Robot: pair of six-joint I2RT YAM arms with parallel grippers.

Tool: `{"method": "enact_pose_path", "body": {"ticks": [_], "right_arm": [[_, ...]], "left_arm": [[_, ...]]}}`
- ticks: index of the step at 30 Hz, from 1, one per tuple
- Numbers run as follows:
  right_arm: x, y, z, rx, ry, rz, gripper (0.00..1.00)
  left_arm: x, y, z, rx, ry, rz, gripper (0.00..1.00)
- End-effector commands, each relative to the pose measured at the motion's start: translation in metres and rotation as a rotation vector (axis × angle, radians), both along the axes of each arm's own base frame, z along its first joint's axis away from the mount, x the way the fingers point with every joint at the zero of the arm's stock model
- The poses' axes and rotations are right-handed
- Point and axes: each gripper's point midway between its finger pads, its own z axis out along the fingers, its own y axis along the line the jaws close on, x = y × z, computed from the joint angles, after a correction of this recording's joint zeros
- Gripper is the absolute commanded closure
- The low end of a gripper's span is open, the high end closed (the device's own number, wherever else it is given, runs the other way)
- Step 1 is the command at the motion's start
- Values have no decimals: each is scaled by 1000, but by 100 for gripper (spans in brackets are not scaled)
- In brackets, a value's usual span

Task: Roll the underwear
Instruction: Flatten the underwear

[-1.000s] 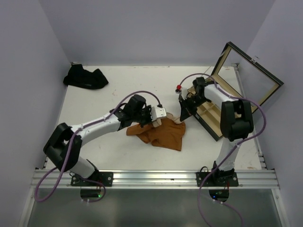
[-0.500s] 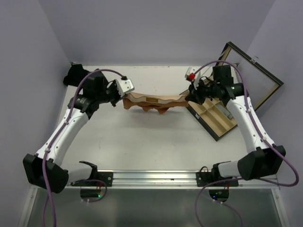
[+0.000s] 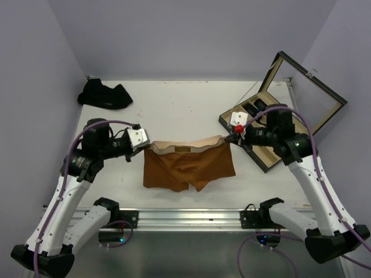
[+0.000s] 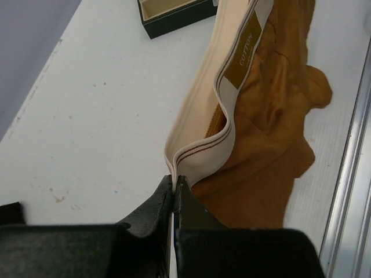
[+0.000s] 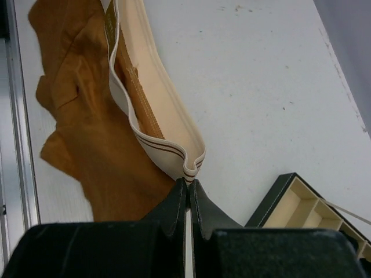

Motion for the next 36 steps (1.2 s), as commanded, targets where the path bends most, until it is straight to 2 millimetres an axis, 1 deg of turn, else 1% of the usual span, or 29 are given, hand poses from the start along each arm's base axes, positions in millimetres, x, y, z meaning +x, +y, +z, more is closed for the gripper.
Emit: {"method": "enact_pose_path", "body": {"ticks": [1,2,3,4,5,6,7,8,9,10,11,12,13,14,15,18,19,20,22,23,24,25,26,27,28,29,30,32,36], "right_arm": [[31,14,-28,-27,79,-30,100],[42,18,-31,-15,105,-52,100],[60,24,-59,-49,190,-72,100],[74,28,-60,-47,200,-89,100],[91,33,-69,-48,229,-114,100],[119,37,-86,-73,267,-158,100],[136,42,-95,-80,289,-179,100],[151,44,-102,-92,304,-201,100],[184,48,-114,-118,317,-251,94],[197,49,-119,-129,347,-287,76],[210,49,-119,-137,365,-327,69],[234,51,-100,-125,317,-365,65],[244,43,-110,-166,323,-418,59],[249,41,-103,-166,306,-425,58],[254,40,-91,-155,283,-432,56],[233,38,-79,-156,332,-403,56],[215,37,-82,-169,386,-376,59],[197,44,-74,-139,417,-317,61],[158,48,-93,-145,543,-258,64],[139,56,-89,-122,572,-206,66],[116,54,-111,-145,652,-187,67],[105,56,-118,-153,677,-171,69],[92,58,-122,-163,688,-154,70],[77,55,-141,-190,739,-154,71],[73,56,-147,-195,742,-154,72],[70,54,-154,-208,753,-163,72],[67,48,-167,-235,769,-189,72],[71,44,-180,-261,766,-219,74],[78,37,-210,-321,793,-283,79]], "left_arm": [[16,-2,-17,-47,119,85,100],[27,1,-21,-47,141,146,100],[47,-1,-27,-44,156,180,100],[58,-1,-32,-38,173,210,100],[77,1,-55,1,243,269,100],[95,0,-55,1,230,299,100],[108,2,-64,18,249,333,100],[126,8,-91,58,313,387,100],[147,11,-91,53,287,419,100],[161,20,-100,89,298,471,85],[174,24,-123,114,362,483,66],[189,28,-113,99,350,490,54],[198,33,-112,86,359,505,32],[208,47,-109,66,358,538,20],[219,53,-94,29,318,547,0],[221,70,-58,-47,216,523,0],[215,64,-51,-45,172,443,0],[204,59,-48,-51,164,406,0],[187,45,-46,-106,221,332,0],[181,41,-53,-130,262,325,0],[178,37,-57,-150,292,315,0],[167,25,-57,-186,328,229,0],[156,19,-72,-177,422,178,0],[151,15,-79,-169,462,138,0],[149,13,-89,-133,481,115,0],[145,3,-109,-73,537,102,0],[140,0,-122,-39,562,105,0],[139,0,-149,15,543,164,0],[135,8,-188,139,532,241,0]]}}
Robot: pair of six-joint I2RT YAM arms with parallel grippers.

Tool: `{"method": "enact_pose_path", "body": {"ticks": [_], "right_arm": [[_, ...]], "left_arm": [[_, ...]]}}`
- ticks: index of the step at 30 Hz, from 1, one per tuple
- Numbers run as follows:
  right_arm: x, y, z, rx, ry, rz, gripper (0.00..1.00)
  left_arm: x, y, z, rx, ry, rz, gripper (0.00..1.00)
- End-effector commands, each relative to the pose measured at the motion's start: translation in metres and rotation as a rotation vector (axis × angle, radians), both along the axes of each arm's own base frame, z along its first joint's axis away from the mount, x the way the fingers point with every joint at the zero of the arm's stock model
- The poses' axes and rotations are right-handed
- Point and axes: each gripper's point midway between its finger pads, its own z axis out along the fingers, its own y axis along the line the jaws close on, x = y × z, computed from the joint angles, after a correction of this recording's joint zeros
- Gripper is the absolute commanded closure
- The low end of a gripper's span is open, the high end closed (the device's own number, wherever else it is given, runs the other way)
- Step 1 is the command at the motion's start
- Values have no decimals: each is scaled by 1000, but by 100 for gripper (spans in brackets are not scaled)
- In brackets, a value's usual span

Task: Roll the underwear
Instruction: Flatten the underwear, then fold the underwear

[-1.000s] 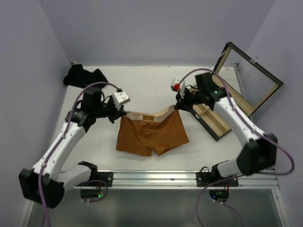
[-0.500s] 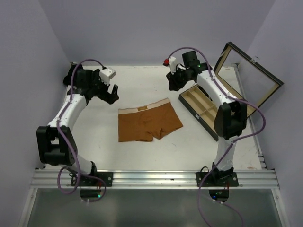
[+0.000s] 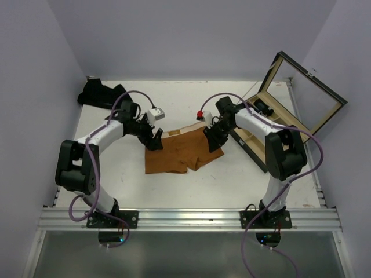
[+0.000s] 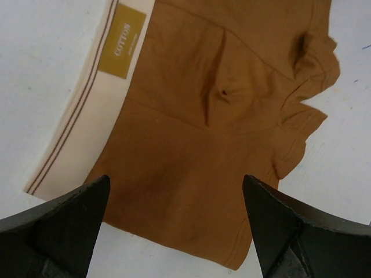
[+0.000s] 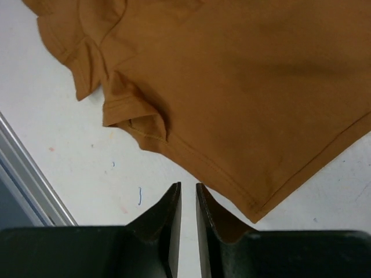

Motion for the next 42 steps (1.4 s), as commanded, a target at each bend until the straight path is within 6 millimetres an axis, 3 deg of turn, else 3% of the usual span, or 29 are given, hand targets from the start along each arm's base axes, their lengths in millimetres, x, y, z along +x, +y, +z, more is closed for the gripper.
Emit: {"method": "enact_pose_path", "body": {"ticks": [1,8,12,14,18,19,20,21,23,24,25,27,29,30,33,34,35,42], "right_arm": [[21,-5,-14,-48,-42,-66,82],[29,-5,-42,-108,18,-109,86],[23,5,-49,-115,37,-90,87],[9,19,-51,-91,79,-57,89],[-31,47,-50,-56,115,53,92],[-46,58,-48,-47,120,102,92],[-56,64,-42,-27,118,132,92],[-68,75,-34,22,138,167,90],[-90,94,-18,94,148,244,83],[-97,107,5,182,143,273,81],[-99,113,17,231,143,282,80],[-90,121,44,282,82,281,79],[-68,117,55,274,20,245,80],[-58,113,55,270,13,217,80],[-17,88,50,257,-2,98,80],[3,77,45,236,-17,43,80],[11,73,43,222,-29,27,80],[44,68,3,130,-83,-24,85]], "left_arm": [[9,11,-26,128,-30,38,0],[-10,47,-73,316,83,84,0],[-26,70,-83,373,116,97,1],[-29,83,-85,411,95,107,1],[-3,96,-80,421,31,133,0],[16,95,-71,413,-8,138,0],[26,93,-69,408,-18,140,0],[49,87,-63,382,-36,146,0],[66,77,-57,341,-24,127,0],[77,67,-53,292,-19,112,0],[94,60,-33,260,-56,108,0],[105,52,-11,215,-98,90,0],[111,51,8,205,-137,102,0],[110,54,20,191,-156,108,0],[93,65,27,187,-141,111,0],[81,70,17,193,-107,113,0],[81,73,22,197,-116,121,0],[24,83,-16,177,47,154,0]]}}
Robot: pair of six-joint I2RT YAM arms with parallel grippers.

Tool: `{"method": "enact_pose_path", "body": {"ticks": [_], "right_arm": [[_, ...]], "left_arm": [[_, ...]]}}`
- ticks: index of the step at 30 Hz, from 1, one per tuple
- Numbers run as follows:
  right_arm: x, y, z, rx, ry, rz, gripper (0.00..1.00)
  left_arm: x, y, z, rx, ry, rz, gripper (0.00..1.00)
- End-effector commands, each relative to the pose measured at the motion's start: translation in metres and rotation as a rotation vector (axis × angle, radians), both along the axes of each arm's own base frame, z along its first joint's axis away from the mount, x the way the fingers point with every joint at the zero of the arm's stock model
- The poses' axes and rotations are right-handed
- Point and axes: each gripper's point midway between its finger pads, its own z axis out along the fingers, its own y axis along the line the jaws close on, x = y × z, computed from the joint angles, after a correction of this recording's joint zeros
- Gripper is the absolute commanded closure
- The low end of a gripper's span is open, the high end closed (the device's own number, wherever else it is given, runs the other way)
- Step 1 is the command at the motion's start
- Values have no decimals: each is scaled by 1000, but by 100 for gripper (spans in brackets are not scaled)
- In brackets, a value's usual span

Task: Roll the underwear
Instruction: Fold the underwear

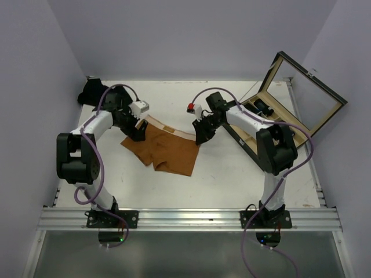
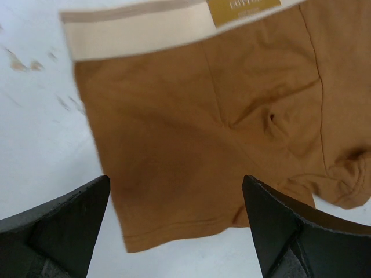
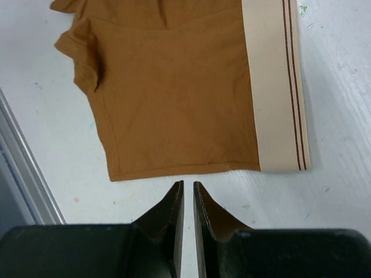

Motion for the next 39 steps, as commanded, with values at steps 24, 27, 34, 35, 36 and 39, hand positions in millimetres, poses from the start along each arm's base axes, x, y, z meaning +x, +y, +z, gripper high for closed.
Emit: {"method": "enact_pose_path", "body": {"ticks": [24,27,34,35,36,39], "right_arm": [[-24,12,-2,-22,-135,-14,100],[9,23,-3,-31,-181,-41,100],[39,19,-47,-146,-155,-90,100],[36,15,-53,-168,-138,-87,100],[30,10,-66,-196,-108,-84,100],[13,-1,-81,-236,-63,-81,100]], "left_arm": [[17,-14,-15,-116,70,53,0],[18,-21,16,-163,-6,44,0],[-5,-17,21,-149,32,89,0],[-7,-16,22,-147,29,94,0],[-7,-15,20,-145,26,102,0],[-8,-14,13,-139,38,119,0]]}}
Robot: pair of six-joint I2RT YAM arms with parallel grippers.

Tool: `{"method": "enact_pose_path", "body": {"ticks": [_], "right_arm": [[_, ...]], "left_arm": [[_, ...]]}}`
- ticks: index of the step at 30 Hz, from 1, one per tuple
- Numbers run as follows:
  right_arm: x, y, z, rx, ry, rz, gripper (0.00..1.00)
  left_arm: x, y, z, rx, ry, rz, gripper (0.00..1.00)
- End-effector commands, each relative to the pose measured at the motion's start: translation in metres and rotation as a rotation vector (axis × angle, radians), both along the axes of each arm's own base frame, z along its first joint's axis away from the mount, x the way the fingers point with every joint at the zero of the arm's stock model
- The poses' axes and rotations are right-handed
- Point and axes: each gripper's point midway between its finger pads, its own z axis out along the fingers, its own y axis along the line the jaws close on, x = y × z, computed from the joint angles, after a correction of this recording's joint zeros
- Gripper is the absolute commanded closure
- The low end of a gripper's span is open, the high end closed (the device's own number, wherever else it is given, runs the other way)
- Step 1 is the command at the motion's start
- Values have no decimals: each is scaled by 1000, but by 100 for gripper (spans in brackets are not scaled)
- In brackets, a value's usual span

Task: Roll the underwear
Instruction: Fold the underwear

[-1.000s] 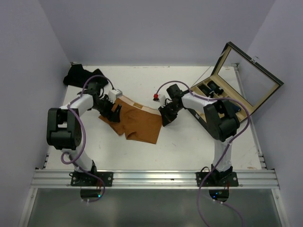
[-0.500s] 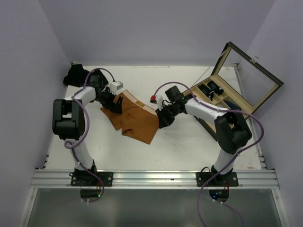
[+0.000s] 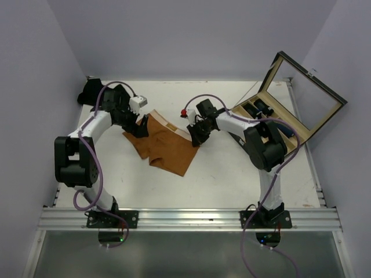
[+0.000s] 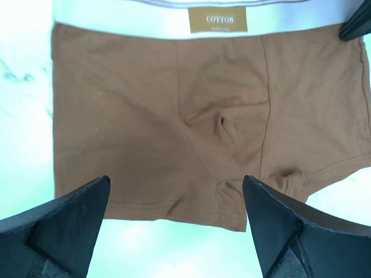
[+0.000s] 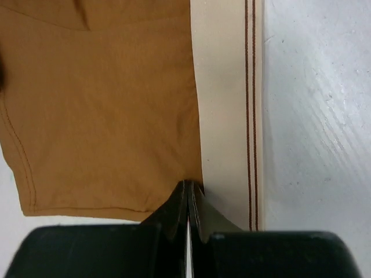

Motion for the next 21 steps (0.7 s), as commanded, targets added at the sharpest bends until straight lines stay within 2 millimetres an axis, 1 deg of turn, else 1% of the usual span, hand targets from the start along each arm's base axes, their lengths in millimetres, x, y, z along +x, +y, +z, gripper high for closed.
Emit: {"method": "enact_pose_path", "body": {"ticks": [1,3,4,5,6,7,8,9,10,11,12,13,14,15,16,17,18,19,20,21], "right_arm": [[-23,-23,-19,-93,49,-11,100],[-38,-25,-21,-82,97,-24,100],[-52,-26,-20,-71,134,-24,100],[-67,-19,-14,-25,194,-20,100],[-89,-13,-14,-8,234,15,100],[-102,-3,2,40,234,58,100],[-126,16,13,86,234,150,100],[-143,24,20,120,247,206,100],[-156,34,32,165,256,255,95],[-164,48,55,244,241,296,90],[-171,58,75,333,272,320,85],[-168,65,89,376,259,316,80],[-162,70,101,406,231,319,79],[-147,74,120,437,171,318,79],[-136,75,125,439,140,303,77],[-115,69,130,438,103,255,77],[-93,70,133,436,72,217,76],[-71,66,131,410,37,163,76],[-42,52,127,392,21,84,75],[-12,50,124,372,-6,39,74]], "left_arm": [[2,2,-2,-9,-2,41,0],[5,1,-5,-17,6,49,0],[8,0,-6,-21,6,51,0],[9,0,-10,-23,19,55,0],[15,0,-7,-23,7,56,0],[18,1,-8,-21,7,58,0],[21,0,-12,-22,18,59,0],[28,-1,-8,-27,7,61,0],[32,-1,-6,-31,3,59,0],[34,-3,-9,-39,13,49,0],[36,-4,-8,-41,14,45,0],[42,-4,-3,-41,-2,44,0],[44,-3,-5,-37,-1,43,0],[46,-2,-4,-34,-5,40,0],[49,-2,-4,-32,-11,37,0],[52,-2,-3,-33,-16,41,0],[54,-2,-5,-33,-16,41,2],[59,-2,-8,-34,-12,42,5],[63,-2,-7,-41,-17,45,8],[66,-4,-7,-50,-21,44,11]]}}
